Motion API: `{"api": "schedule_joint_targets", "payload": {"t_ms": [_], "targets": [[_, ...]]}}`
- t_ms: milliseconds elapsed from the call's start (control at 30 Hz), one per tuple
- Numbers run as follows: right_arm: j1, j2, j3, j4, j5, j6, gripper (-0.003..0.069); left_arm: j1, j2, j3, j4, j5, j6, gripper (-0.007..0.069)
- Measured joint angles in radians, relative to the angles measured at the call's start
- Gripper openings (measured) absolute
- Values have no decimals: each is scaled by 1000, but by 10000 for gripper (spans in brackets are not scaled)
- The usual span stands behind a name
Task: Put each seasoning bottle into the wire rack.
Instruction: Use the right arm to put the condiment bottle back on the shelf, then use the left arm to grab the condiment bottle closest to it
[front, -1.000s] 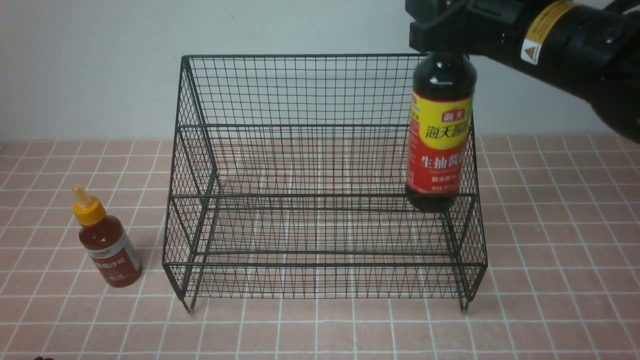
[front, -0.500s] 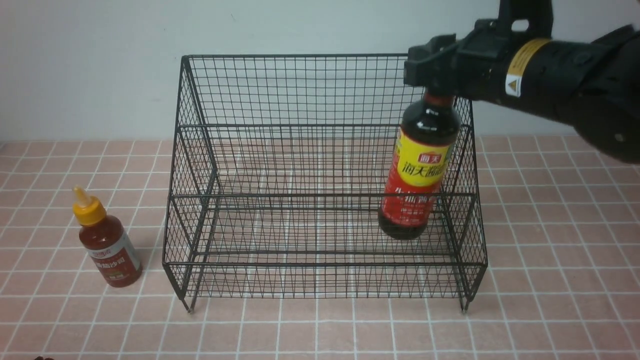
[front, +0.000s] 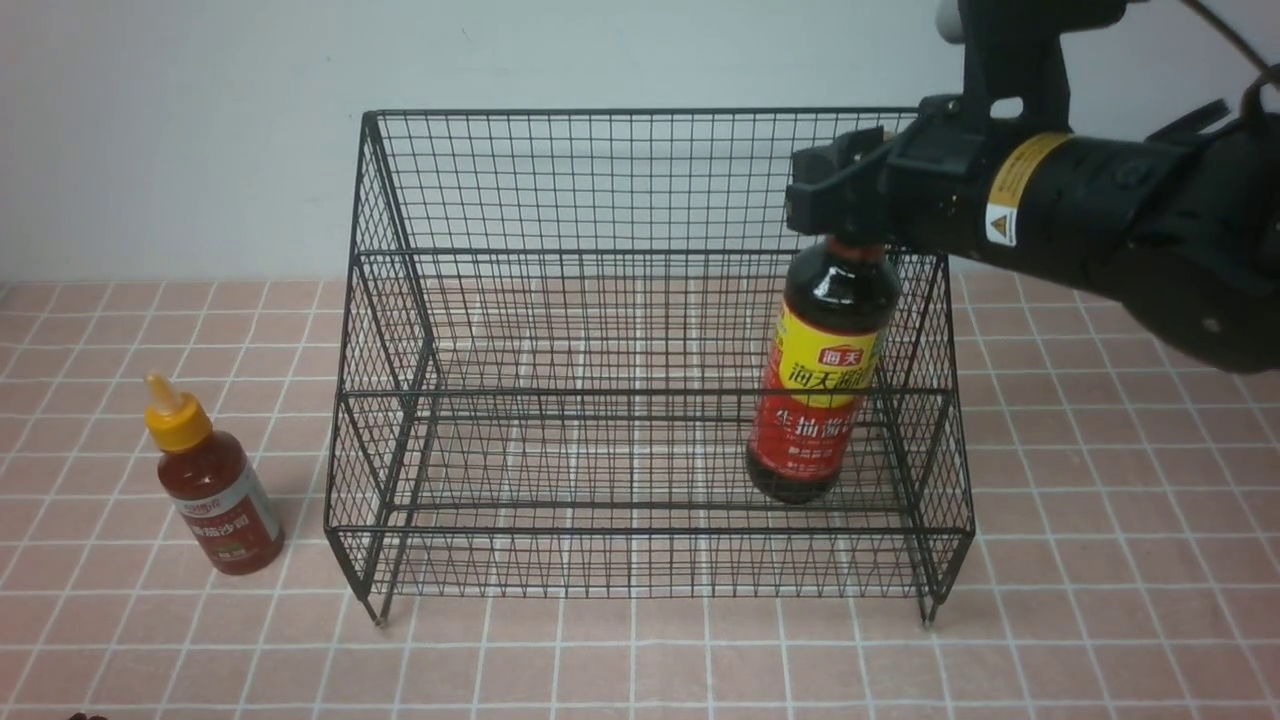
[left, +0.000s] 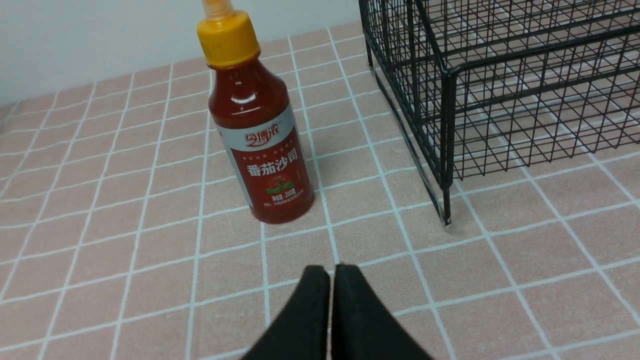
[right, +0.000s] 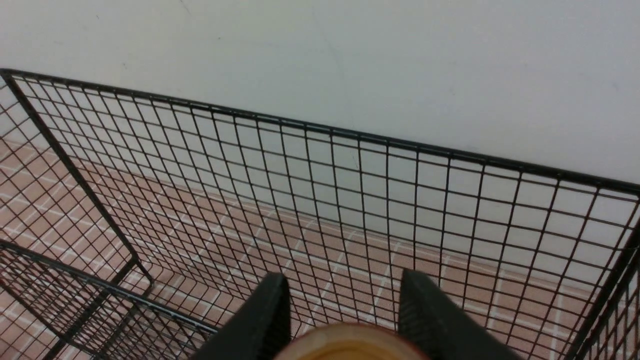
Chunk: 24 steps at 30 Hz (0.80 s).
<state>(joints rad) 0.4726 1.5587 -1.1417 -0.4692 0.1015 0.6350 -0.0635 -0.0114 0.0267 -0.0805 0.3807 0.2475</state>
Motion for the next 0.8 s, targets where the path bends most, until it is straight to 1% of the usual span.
{"api": "schedule_joint_targets", "payload": {"t_ms": [100, 200, 300, 500, 667, 733, 767, 800], "targets": [[10, -2, 0, 4, -17, 3, 323, 0, 0, 0, 0, 0, 0, -7], [17, -9, 0, 5, -25, 3, 391, 0, 0, 0, 0, 0, 0, -7], [17, -17, 0, 5, -24, 3, 407, 0, 0, 0, 0, 0, 0, -7], [17, -99, 0, 4, -23, -3, 414, 0, 0, 0, 0, 0, 0, -7], [17, -219, 0, -8, 32, -102, 416, 0, 0, 0, 0, 0, 0, -7], [17, -283, 0, -9, 84, -157, 414, 0, 0, 0, 0, 0, 0, -7], [17, -332, 0, -9, 126, -189, 400, 0, 0, 0, 0, 0, 0, -7], [17, -339, 0, -9, 133, -192, 397, 0, 0, 0, 0, 0, 0, -7]]}}
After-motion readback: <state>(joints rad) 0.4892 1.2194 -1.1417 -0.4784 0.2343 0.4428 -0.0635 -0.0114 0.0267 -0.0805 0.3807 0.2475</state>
